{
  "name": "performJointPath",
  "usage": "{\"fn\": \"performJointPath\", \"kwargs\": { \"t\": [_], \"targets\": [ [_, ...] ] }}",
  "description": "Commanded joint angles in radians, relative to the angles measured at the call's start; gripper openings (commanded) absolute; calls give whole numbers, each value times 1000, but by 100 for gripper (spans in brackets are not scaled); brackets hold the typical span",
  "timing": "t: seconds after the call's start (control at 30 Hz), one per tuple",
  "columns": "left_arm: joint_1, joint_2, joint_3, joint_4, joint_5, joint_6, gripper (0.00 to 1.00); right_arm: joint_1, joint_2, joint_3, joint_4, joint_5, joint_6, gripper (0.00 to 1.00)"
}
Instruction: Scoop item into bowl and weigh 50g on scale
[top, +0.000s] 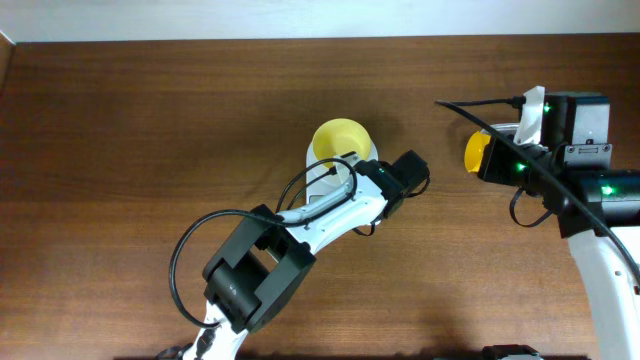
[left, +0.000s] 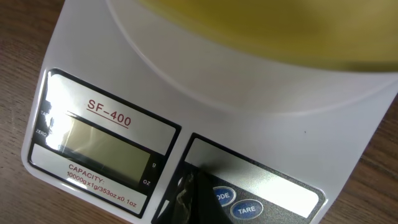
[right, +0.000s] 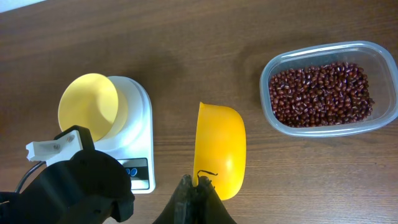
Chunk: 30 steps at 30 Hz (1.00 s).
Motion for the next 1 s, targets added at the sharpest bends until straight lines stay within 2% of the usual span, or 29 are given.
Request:
{"fn": "performJointPath", "kwargs": {
  "t": [0.0, 0.97],
  "targets": [
    [-6, 19, -15, -3, -11, -13, 0, -6, -16, 21, 0, 13, -11, 4],
    [17, 19, -69, 42, 9, -13, 0, -6, -16, 20, -18, 13, -11, 4]
  ]
}}
